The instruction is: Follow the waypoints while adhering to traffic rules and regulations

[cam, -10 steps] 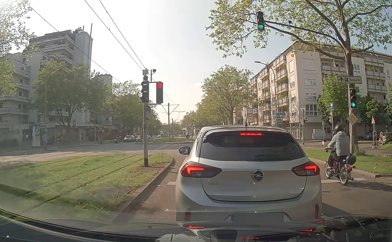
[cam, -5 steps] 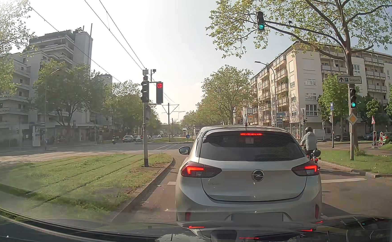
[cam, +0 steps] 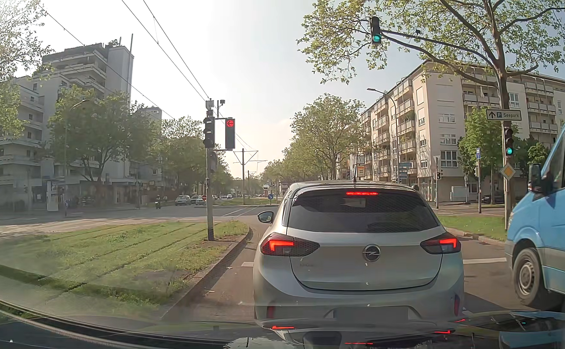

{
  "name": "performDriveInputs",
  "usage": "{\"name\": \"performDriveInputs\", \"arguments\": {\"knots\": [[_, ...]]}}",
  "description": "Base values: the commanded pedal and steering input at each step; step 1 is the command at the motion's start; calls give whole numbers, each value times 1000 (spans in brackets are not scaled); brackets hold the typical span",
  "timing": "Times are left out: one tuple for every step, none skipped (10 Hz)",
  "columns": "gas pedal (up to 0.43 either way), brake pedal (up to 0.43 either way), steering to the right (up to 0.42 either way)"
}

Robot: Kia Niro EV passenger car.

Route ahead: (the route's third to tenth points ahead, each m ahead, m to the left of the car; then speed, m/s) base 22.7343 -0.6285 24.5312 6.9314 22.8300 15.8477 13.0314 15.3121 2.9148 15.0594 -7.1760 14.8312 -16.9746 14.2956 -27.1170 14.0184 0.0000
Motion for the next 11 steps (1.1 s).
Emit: {"name": "performDriveInputs", "arguments": {"knots": [[0,238,1],[0,238,1],[0,238,1],[0,238,1],[0,238,1],[0,238,1],[0,238,2],[0,238,2],[0,238,2],[0,238,2],[0,238,2]]}}
